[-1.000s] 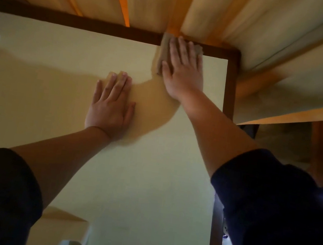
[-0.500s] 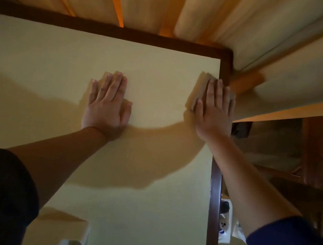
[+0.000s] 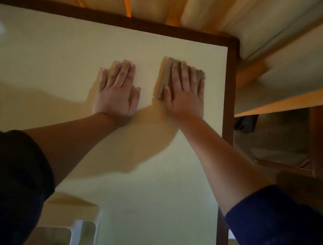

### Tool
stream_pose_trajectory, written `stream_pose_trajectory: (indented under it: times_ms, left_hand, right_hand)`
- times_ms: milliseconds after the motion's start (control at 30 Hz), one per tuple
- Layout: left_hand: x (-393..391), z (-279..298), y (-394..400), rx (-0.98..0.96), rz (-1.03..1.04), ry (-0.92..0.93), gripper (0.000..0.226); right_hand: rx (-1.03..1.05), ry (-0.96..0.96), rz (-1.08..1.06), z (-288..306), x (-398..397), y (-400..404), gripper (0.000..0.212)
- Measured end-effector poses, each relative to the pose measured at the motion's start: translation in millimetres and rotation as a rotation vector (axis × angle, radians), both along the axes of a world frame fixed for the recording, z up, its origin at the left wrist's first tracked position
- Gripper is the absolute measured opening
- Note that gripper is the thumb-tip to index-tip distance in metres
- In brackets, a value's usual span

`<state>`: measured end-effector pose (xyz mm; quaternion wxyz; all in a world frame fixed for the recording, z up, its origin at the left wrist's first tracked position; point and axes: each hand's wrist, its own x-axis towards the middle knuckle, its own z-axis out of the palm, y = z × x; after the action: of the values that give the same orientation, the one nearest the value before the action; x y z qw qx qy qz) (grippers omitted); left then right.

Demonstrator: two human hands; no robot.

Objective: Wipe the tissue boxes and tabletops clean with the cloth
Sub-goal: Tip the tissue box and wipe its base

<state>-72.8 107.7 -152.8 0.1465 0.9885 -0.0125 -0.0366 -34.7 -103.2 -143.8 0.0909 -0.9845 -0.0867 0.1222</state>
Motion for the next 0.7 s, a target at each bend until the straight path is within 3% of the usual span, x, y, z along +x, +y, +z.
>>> stream_pose_trajectory:
  times_ms: [233, 367, 467, 700]
  left_hand:
    - [-6, 9, -1, -0.064, 0.016, -0.003, 0.069]
    - [-13, 22, 9, -0.282, 0.078, 0.025, 0.079]
    - [-23, 44, 15, -0.478, 0.181, 0.062, 0.072]
    - [-118, 103, 15, -0.327, 0.045, 0.276, 0.053]
  right_hand:
    - [-0.027, 0.030, 0.028, 4, -96, 0, 0.067]
    - [-0.033, 0.064, 0.033, 5, -129, -3, 0.068]
    - [-0.025, 0.054, 0.036, 6, -160, -8, 0.069]
    - [-0.030, 0.135, -0.006, 16, -237, -11, 0.071]
